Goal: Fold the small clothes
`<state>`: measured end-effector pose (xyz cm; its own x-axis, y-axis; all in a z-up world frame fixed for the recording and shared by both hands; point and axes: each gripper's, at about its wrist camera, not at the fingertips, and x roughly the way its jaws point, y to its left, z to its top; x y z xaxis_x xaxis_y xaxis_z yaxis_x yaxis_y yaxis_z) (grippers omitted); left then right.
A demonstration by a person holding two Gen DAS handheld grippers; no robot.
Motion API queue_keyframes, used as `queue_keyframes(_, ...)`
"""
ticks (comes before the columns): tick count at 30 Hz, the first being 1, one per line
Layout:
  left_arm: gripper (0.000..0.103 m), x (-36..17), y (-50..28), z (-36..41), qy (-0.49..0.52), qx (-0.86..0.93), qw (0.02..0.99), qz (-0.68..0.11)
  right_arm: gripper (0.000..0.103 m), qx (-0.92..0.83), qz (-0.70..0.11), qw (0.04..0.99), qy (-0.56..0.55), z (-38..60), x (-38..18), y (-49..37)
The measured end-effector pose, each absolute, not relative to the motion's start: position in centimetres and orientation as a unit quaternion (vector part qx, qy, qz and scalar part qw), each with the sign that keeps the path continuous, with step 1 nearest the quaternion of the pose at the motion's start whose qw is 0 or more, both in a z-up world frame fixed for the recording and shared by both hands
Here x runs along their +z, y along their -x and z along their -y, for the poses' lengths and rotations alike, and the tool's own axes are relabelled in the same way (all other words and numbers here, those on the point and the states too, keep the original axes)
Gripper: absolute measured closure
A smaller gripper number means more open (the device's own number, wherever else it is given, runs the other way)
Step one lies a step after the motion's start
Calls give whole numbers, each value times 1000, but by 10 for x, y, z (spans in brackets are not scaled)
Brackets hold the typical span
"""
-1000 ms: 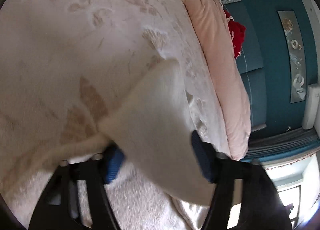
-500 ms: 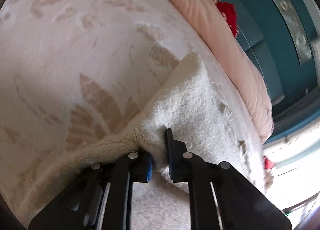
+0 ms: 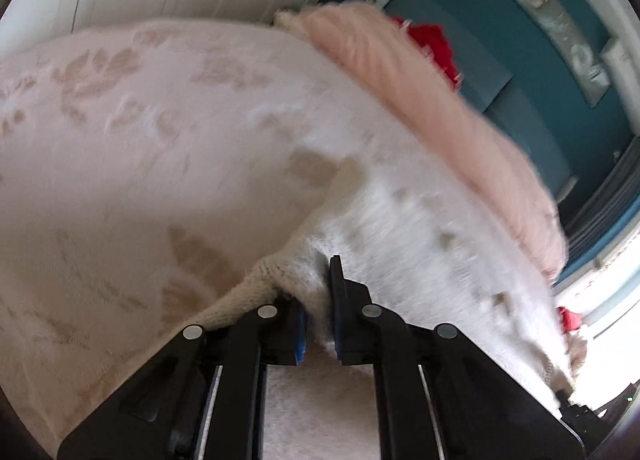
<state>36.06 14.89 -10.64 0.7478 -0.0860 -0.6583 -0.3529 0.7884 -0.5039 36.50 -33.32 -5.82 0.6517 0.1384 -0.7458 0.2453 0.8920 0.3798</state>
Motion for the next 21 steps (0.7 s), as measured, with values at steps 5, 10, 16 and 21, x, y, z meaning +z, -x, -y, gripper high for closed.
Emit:
queue_keyframes(5, 94, -113, -356, -153, 326, 68, 879, -342, 84, -54, -418, 866, -271, 346, -62, -347)
queue_keyframes(10, 92, -116, -354, -149, 317, 69, 885, -335, 83, -45, -362, 902, -232, 325, -12, -339)
queue_keyframes(16, 92, -117, -352, -148, 317, 68, 886, -332, 91, 11, -471, 872, -134, 269, -62, -422)
queue_keyframes(21, 92, -121, -352, -145, 310, 68, 890, -327, 94, 22, -419, 887, -192, 269, -37, -427)
